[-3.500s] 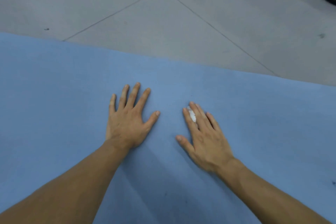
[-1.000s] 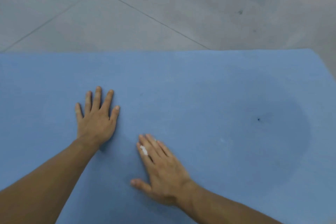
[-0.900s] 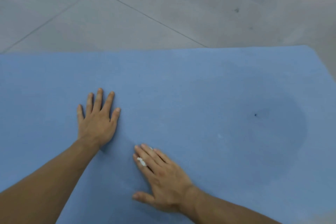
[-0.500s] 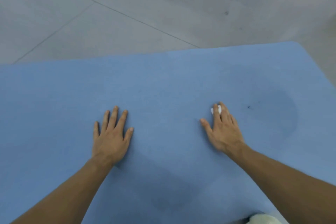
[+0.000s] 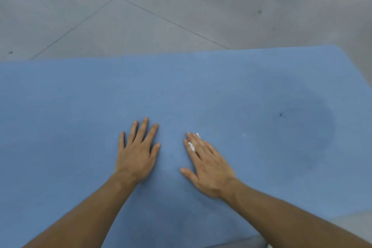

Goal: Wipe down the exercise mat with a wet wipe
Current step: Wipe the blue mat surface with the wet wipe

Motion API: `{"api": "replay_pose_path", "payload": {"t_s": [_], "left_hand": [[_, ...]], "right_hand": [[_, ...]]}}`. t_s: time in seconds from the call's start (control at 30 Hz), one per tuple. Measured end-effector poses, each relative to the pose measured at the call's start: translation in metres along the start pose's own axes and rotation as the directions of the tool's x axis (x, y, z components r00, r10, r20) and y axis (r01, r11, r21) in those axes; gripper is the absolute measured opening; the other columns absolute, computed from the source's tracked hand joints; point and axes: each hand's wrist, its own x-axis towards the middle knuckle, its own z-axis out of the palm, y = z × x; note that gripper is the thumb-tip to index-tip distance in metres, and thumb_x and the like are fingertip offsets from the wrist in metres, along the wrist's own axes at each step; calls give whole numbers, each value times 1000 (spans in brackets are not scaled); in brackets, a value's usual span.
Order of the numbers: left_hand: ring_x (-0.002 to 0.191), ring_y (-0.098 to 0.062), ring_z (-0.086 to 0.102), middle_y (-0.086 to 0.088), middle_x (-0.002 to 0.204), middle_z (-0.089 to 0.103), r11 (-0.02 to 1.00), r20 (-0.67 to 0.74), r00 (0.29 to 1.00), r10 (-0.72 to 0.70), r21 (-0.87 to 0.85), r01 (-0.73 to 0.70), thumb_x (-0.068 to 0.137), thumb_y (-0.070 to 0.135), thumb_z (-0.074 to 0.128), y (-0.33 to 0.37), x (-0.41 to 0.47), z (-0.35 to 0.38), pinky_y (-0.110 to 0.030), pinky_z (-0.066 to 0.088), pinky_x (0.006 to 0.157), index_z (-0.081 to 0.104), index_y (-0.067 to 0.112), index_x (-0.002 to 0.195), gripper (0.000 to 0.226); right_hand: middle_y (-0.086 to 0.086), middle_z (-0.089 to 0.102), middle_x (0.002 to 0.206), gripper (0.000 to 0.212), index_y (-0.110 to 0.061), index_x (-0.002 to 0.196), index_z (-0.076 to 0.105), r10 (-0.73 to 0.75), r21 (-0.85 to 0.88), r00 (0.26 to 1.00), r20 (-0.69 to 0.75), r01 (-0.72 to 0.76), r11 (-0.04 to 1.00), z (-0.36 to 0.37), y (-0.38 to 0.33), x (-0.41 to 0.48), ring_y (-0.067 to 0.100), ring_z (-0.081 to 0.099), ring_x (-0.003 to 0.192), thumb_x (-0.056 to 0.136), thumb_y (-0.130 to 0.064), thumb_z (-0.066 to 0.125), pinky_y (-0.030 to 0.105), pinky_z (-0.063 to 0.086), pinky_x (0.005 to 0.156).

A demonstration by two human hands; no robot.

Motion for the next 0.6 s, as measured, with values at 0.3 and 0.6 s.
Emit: {"api": "replay_pose_path", "payload": {"t_s": [0.3, 0.6], "left_hand": [[156, -11, -20, 16, 169, -18, 998, 53, 997, 58, 6, -58, 105, 55, 24, 9, -1, -3, -47, -7, 127, 3, 39, 163, 64], [157, -11, -15, 15, 171, -9, 993, 57, 994, 89, -83, -84, 107, 51, 30, 26, -3, -5, -48, -8, 126, 11, 38, 163, 61]], "right_hand": [[7, 13, 171, 93, -9, 163, 16, 528, -17, 841, -119, -534, 846, -22, 117, -47, 21, 10, 158, 95, -72, 5, 38, 11, 128], [12, 0, 170, 93, -3, 162, 12, 241, 170, 970, -44, -230, 958, 0, -6, -32, 25, -7, 159, 98, -70, 17, 36, 1, 129]]}}
